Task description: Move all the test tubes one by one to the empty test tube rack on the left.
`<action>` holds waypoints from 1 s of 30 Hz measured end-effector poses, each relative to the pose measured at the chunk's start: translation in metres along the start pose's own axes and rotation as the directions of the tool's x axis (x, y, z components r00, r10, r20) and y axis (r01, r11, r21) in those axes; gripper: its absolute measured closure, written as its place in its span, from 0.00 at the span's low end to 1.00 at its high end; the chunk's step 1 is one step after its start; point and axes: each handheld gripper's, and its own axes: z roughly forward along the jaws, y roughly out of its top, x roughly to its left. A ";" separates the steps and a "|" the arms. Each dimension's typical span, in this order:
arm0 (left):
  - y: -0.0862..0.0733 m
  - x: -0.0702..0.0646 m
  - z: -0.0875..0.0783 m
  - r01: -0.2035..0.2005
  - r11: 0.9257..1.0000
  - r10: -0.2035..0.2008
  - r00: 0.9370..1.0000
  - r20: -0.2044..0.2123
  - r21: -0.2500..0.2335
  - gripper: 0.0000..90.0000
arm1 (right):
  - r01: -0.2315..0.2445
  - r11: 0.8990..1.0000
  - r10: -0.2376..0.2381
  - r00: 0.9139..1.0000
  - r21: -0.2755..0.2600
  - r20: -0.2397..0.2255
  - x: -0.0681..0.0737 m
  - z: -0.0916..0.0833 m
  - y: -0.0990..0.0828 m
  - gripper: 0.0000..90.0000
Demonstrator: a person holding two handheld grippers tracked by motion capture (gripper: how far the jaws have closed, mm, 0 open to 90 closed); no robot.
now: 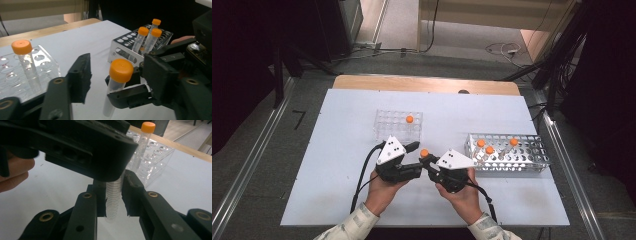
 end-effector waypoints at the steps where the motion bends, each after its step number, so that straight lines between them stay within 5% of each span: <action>1: 0.000 0.000 0.000 -0.007 1.000 0.007 1.000 -0.002 0.001 0.53 | -0.003 1.000 0.003 1.000 0.002 0.001 0.000 0.000 0.000 0.80; 6: -0.001 -0.002 0.000 -0.028 1.000 0.028 1.000 -0.004 0.006 0.69 | -0.004 1.000 0.004 1.000 0.003 0.002 0.000 0.000 0.000 0.80; 16: -0.001 -0.001 0.001 -0.024 0.999 0.025 1.000 -0.010 0.023 0.78 | -0.005 1.000 0.005 1.000 0.002 0.008 -0.002 0.000 0.000 0.78; 24: 0.004 0.011 -0.006 0.006 1.000 -0.006 0.998 -0.063 0.000 0.78 | -0.039 0.999 0.039 0.999 -0.004 0.010 -0.003 -0.009 0.001 0.36; 30: 0.010 0.027 -0.012 0.038 0.999 -0.039 0.991 -0.125 -0.010 0.78 | -0.042 0.999 0.042 0.999 0.001 -0.012 -0.002 -0.027 -0.006 0.29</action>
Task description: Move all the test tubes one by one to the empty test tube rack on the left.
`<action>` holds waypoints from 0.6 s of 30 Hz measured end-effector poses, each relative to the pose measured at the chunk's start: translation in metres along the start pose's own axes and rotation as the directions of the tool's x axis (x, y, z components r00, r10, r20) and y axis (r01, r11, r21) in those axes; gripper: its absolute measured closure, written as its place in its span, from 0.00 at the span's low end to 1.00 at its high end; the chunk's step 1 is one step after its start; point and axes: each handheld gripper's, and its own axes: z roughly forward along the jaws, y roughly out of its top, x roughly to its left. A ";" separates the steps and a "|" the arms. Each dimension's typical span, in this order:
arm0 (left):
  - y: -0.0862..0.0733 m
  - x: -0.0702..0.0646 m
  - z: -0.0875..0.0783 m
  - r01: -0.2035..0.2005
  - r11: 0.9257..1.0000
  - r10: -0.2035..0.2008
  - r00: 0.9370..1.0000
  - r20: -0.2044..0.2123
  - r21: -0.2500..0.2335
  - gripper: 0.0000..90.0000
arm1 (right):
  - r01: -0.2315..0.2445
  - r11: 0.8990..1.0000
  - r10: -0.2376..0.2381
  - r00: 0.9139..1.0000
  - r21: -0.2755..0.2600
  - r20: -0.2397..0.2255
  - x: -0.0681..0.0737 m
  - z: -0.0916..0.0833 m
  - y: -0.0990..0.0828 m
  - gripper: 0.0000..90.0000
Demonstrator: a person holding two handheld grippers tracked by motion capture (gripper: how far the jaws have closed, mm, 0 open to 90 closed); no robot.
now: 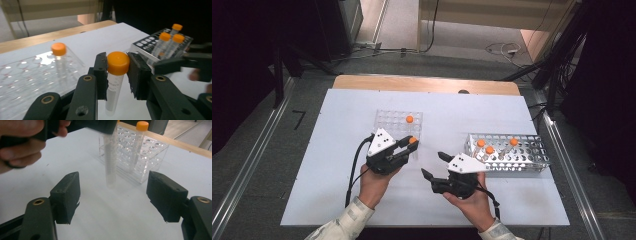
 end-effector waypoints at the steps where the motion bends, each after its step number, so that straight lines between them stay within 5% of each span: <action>1: 0.001 0.003 0.000 0.009 1.000 -0.009 1.000 -0.006 -0.001 0.79 | 0.002 1.000 -0.002 1.000 0.000 -0.004 0.001 -0.004 -0.002 0.28; 8: 0.010 0.019 -0.003 0.035 0.999 -0.036 0.998 -0.060 -0.016 0.79 | 0.000 1.000 0.000 1.000 -0.007 -0.004 -0.001 -0.031 -0.017 0.27; 18: 0.027 0.035 0.000 0.046 0.998 -0.050 0.992 -0.116 -0.036 0.79 | -0.055 0.998 0.056 0.997 -0.016 0.057 -0.020 -0.064 -0.038 0.28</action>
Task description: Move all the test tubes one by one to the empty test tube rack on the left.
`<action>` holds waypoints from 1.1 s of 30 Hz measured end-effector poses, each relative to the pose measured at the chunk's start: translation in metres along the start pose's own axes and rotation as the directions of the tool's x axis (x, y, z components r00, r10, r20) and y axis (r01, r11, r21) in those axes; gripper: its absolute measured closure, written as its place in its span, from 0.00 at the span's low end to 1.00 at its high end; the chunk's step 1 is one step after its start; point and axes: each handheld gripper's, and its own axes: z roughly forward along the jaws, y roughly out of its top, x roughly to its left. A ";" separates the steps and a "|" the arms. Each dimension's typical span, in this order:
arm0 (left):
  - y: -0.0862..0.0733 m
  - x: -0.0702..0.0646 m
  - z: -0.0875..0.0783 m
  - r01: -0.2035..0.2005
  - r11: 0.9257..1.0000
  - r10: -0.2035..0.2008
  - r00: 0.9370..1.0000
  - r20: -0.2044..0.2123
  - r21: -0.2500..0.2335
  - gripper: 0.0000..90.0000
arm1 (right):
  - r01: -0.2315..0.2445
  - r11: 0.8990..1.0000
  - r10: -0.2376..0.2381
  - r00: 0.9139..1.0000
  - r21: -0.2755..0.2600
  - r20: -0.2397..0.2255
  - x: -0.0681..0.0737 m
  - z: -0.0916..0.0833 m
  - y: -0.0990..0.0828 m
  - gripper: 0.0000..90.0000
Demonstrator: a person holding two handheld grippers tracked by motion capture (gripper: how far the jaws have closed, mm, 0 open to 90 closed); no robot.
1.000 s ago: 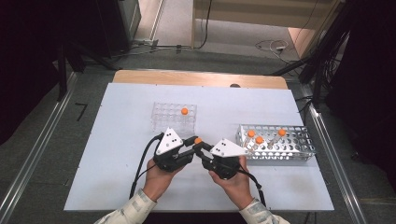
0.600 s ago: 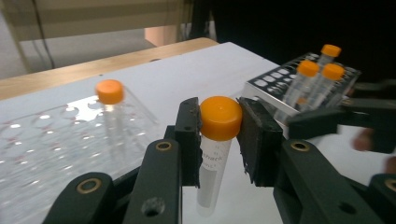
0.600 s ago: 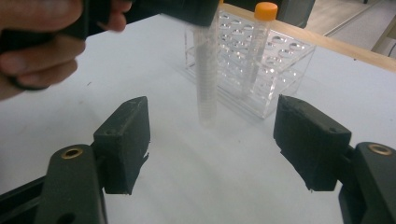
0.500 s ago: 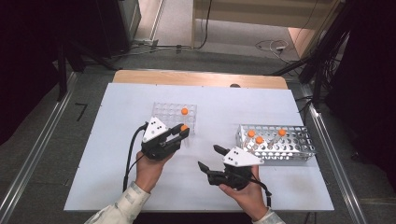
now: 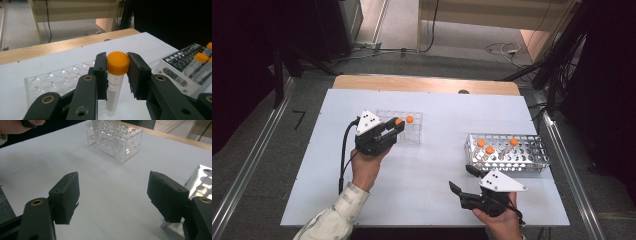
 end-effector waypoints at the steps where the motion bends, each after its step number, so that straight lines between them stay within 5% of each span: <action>1: 0.002 0.001 0.001 0.005 1.000 -0.005 1.000 -0.005 -0.003 0.79 | -0.008 1.000 0.008 1.000 -0.003 0.006 -0.002 -0.003 -0.001 0.28; 11: 0.014 0.010 0.010 0.001 1.000 -0.001 0.999 -0.042 -0.004 0.79 | -0.044 0.999 0.044 0.998 -0.003 0.044 -0.017 -0.015 -0.011 0.28; 33: 0.021 0.022 0.028 0.008 1.000 -0.008 0.996 -0.085 0.000 0.79 | -0.056 0.998 0.056 0.997 0.003 0.047 -0.020 -0.014 -0.012 0.29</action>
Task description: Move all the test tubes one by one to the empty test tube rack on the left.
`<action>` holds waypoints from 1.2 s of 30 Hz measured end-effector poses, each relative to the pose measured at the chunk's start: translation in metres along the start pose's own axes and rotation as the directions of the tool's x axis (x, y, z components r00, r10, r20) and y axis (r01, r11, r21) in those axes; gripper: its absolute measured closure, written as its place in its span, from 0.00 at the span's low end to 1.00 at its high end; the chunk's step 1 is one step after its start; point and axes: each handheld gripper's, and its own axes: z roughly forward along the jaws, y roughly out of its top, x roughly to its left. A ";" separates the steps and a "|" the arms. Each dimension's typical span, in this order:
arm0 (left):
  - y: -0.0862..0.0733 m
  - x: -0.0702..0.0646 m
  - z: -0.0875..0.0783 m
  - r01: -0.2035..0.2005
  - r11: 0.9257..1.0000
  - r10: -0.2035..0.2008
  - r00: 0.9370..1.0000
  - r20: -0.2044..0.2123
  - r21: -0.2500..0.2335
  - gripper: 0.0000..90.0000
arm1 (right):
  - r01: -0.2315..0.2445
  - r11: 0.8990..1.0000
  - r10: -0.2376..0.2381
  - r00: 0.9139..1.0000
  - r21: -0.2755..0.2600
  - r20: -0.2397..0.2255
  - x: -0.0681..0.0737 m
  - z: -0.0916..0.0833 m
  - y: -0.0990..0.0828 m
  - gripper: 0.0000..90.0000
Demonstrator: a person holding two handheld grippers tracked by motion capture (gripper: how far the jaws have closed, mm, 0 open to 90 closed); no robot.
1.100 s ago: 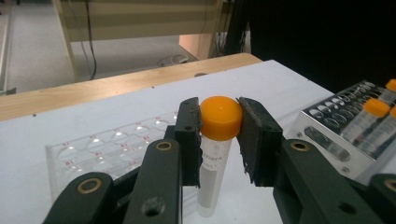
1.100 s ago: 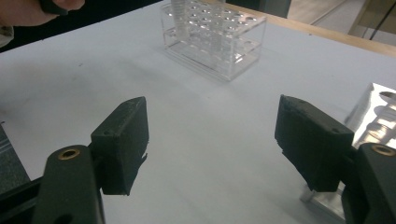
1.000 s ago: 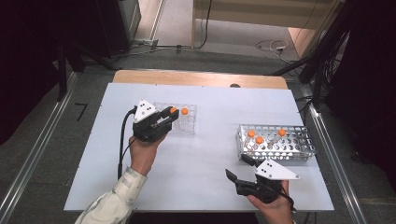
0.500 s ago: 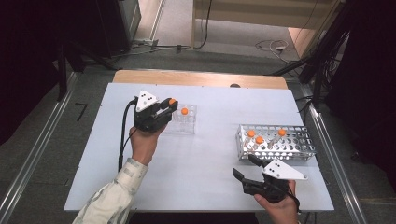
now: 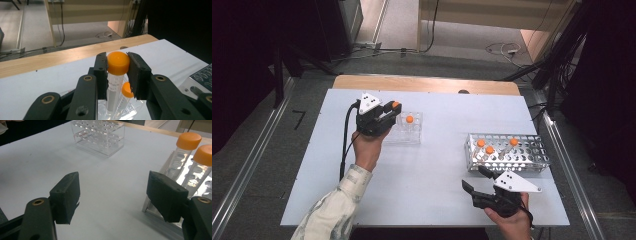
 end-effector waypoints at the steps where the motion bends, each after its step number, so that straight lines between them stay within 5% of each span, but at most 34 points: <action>1: 0.000 0.000 0.001 0.004 1.000 -0.004 1.000 -0.001 0.000 0.79 | 0.000 1.000 0.000 1.000 0.000 0.001 0.000 0.000 0.000 0.29; 18: -0.010 -0.007 0.018 -0.062 0.997 0.063 0.998 -0.022 0.055 0.78 | 0.004 1.000 -0.004 1.000 0.004 -0.001 0.000 0.000 -0.001 0.29; 36: -0.019 -0.005 0.019 -0.035 0.997 0.037 0.999 -0.026 0.071 0.73 | 0.005 1.000 -0.005 1.000 0.011 0.000 0.001 0.001 -0.002 0.29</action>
